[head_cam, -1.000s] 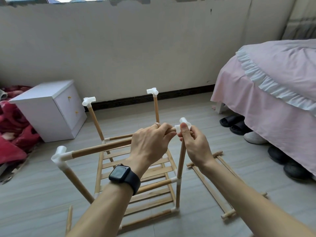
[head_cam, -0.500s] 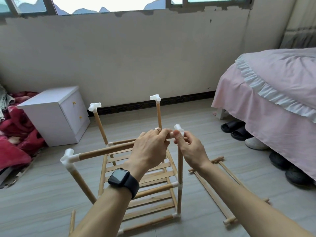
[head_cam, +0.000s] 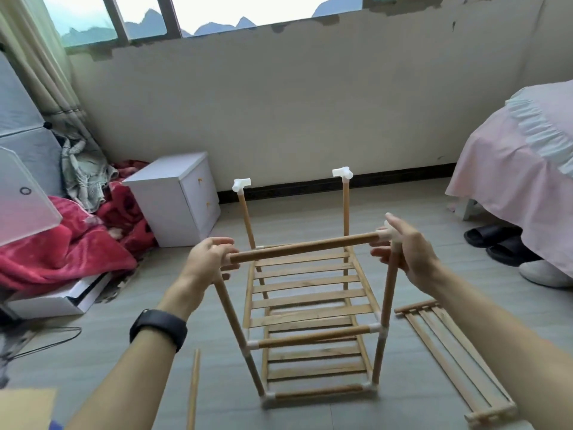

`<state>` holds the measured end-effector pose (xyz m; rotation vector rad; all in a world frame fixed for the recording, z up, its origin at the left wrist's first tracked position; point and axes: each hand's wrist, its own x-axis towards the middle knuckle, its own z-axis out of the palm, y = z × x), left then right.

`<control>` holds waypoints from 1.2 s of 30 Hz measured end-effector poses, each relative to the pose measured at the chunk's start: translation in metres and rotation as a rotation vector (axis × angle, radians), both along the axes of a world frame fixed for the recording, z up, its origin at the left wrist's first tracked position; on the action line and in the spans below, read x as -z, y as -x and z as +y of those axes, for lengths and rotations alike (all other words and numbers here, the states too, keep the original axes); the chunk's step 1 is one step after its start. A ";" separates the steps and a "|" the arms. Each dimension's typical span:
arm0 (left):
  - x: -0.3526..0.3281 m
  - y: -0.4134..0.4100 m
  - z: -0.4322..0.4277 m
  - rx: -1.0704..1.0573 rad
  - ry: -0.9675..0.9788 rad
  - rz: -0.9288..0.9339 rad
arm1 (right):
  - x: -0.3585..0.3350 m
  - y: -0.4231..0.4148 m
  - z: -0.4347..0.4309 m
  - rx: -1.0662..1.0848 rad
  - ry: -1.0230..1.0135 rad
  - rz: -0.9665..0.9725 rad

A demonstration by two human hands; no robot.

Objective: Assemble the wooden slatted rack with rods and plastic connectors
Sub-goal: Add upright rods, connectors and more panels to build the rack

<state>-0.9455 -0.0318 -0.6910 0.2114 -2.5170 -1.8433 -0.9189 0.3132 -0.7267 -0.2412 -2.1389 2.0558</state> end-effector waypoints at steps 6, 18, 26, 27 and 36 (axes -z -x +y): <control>0.015 0.014 0.004 -0.085 -0.014 0.103 | 0.019 0.002 -0.015 0.110 -0.010 0.139; 0.005 0.023 0.010 -0.113 0.136 0.080 | 0.016 0.002 -0.025 0.181 -0.061 0.125; 0.006 -0.029 0.022 0.092 0.040 0.041 | -0.008 0.049 -0.021 0.386 -0.566 -0.203; 0.006 -0.037 0.026 0.140 0.006 0.020 | -0.012 0.053 -0.022 0.389 -0.589 -0.245; -0.020 -0.066 0.048 0.770 0.317 -0.108 | -0.018 -0.020 -0.071 -0.013 -0.292 0.020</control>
